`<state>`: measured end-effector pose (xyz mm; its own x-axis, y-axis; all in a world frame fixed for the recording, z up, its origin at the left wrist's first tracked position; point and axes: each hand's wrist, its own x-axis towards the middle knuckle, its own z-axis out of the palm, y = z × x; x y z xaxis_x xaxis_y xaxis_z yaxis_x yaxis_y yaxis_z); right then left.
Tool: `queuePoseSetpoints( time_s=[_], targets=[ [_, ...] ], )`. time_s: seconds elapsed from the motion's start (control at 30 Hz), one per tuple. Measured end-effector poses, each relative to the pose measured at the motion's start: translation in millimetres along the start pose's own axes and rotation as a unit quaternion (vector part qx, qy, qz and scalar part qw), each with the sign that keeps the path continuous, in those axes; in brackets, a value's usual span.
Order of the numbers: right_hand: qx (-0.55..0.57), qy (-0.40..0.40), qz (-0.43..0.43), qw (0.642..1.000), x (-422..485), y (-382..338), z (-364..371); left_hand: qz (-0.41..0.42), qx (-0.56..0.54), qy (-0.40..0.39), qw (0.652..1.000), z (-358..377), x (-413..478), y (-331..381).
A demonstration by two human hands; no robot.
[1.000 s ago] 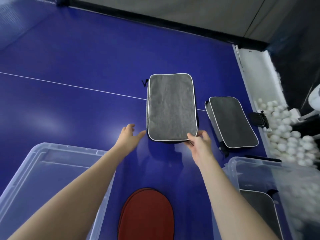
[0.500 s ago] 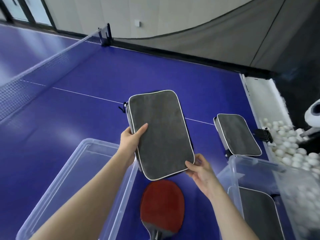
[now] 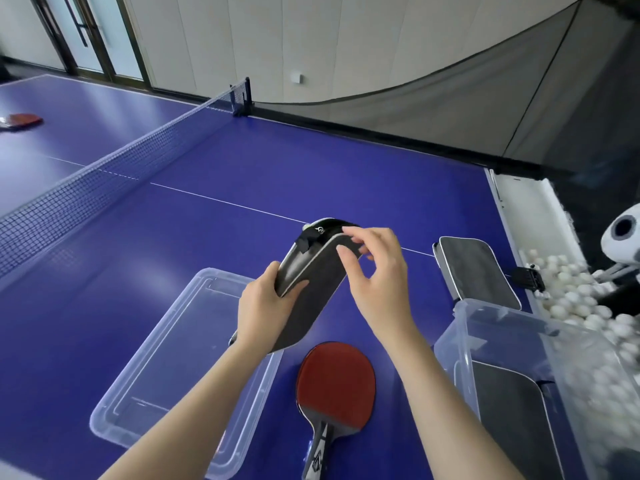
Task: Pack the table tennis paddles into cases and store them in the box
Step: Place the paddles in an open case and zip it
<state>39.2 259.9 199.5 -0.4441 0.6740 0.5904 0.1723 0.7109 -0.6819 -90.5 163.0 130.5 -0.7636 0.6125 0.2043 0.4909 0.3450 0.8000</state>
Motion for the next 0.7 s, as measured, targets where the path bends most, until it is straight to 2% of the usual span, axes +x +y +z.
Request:
queuePoseSetpoints(
  time_s=[0.27, 0.4, 0.57, 0.63, 0.7],
  targets=[
    [-0.029, -0.064, 0.003, 0.998, -8.9, -15.4, -12.5, 0.176, 0.146, 0.029, 0.973, -28.9, -22.0, -5.5],
    [-0.043, -0.133, -0.013, 0.99, -16.7, -18.1, -20.0, 0.246, 0.172, 0.039, 0.953, -34.7, -28.1, -10.9],
    [-0.099, -0.235, -0.012, 0.967, -20.4, -19.1, -25.8, 0.292, 0.186, 0.033, 0.938, -36.3, -30.5, -10.4],
    [-0.096, -0.243, -0.011, 0.965, -21.6, -19.6, -27.2, 0.291, 0.175, 0.022, 0.94, -37.6, -31.6, -10.5],
    [-0.062, -0.211, 0.014, 0.975, -24.3, -20.6, -27.3, 0.277, 0.152, 0.007, 0.949, -38.9, -33.0, -10.0]
  ],
)
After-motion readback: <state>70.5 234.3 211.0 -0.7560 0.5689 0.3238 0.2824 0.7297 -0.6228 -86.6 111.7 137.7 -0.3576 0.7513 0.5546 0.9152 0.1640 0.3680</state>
